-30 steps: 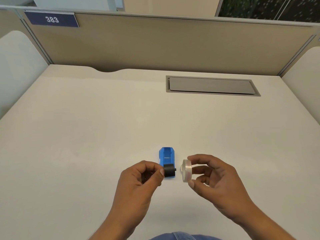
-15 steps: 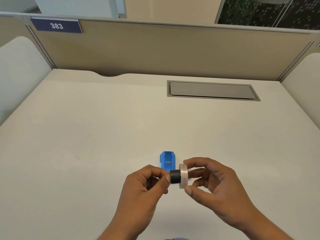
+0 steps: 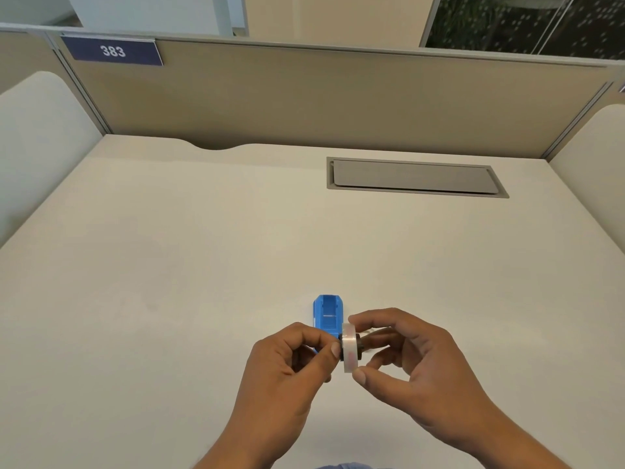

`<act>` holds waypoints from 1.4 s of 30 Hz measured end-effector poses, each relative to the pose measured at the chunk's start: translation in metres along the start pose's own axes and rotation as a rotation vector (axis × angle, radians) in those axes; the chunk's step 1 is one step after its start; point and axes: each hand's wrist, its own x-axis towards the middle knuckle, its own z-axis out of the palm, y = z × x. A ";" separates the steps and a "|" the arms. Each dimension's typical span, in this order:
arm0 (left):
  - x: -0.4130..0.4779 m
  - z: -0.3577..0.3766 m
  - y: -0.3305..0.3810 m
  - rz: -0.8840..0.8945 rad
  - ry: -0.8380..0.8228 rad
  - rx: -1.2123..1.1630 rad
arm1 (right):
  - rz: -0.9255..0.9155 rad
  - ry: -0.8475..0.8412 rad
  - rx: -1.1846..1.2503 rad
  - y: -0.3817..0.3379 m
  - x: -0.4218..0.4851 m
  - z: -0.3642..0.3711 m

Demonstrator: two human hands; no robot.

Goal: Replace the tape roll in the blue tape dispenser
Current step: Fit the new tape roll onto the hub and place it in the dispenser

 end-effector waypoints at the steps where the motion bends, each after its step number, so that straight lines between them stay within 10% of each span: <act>1: 0.000 0.000 0.000 0.001 0.000 0.004 | 0.003 0.000 -0.004 0.000 0.000 0.000; 42: 0.010 0.000 -0.017 0.021 -0.013 0.060 | 0.089 0.103 -0.156 0.013 0.011 -0.001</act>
